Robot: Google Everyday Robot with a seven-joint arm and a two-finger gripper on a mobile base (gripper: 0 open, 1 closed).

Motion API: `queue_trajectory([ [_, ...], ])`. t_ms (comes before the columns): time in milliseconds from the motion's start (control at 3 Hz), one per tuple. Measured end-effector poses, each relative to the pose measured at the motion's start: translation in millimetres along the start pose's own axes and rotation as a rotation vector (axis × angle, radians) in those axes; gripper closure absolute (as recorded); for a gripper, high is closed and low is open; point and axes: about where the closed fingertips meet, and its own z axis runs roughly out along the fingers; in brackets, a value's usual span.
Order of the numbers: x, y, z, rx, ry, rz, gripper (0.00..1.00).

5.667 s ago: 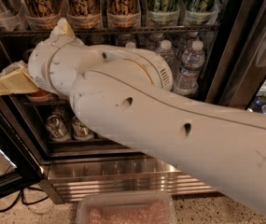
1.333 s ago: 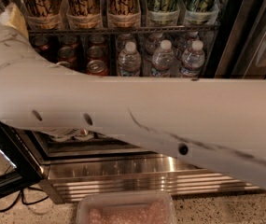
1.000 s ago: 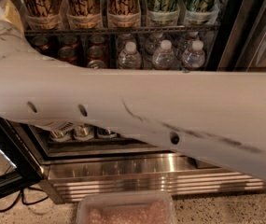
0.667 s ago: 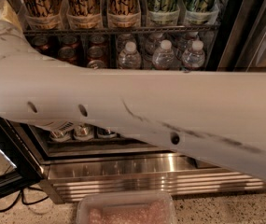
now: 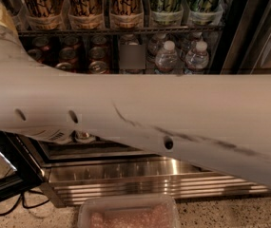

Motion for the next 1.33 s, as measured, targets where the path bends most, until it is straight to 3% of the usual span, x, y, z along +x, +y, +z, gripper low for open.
queue_trajectory([
  [333,-1.0,2.2,1.2,0.055,0.009,0.000,0.27],
  [1000,-7.8,-6.6,-0.2,0.227,0.013,-0.013,0.31],
  [1333,-7.9,-6.7,-0.1,0.227,0.012,-0.013,0.31],
])
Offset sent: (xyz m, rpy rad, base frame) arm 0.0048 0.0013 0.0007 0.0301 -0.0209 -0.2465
